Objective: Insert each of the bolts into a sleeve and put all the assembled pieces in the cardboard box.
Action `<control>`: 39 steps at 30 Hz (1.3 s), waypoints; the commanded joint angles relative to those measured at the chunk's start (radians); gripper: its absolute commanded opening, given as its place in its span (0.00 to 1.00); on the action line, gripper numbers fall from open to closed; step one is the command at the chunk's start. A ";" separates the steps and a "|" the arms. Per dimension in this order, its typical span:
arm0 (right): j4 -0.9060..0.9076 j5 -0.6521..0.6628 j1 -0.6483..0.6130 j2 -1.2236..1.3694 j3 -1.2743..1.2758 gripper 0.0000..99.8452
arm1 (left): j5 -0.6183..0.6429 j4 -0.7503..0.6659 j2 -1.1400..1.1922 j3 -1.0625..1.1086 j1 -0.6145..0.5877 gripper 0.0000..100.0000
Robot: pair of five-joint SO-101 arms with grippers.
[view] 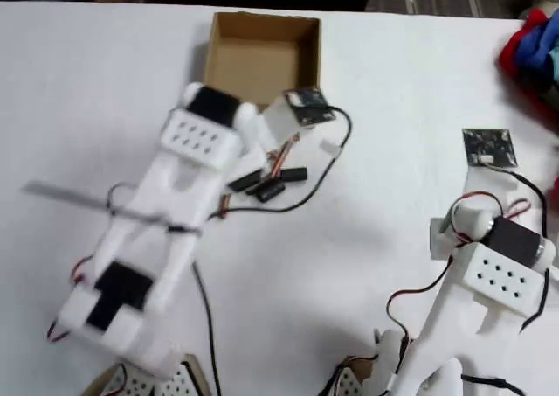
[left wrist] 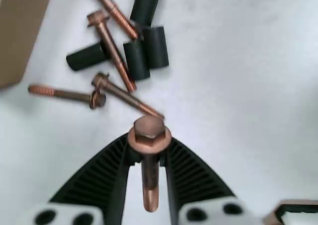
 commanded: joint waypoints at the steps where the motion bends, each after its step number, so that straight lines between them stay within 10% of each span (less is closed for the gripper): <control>1: -0.081 -0.003 -0.062 -0.012 0.012 0.02 | 0.048 -0.120 -0.311 0.239 -0.012 0.02; 13: -0.387 -0.120 -0.572 -0.651 0.434 0.02 | 0.238 -0.568 -0.957 0.835 -0.140 0.02; 20: -0.819 -0.133 -0.631 -0.897 0.844 0.02 | 0.437 -0.701 -0.956 0.845 -0.344 0.02; 35: -0.820 -0.146 -0.645 -1.047 0.980 0.02 | 0.391 -0.620 -0.962 0.874 -0.342 0.02; 39: -1.007 -0.330 -0.645 -1.040 0.980 0.02 | 0.390 -0.732 -0.964 0.972 -0.339 0.02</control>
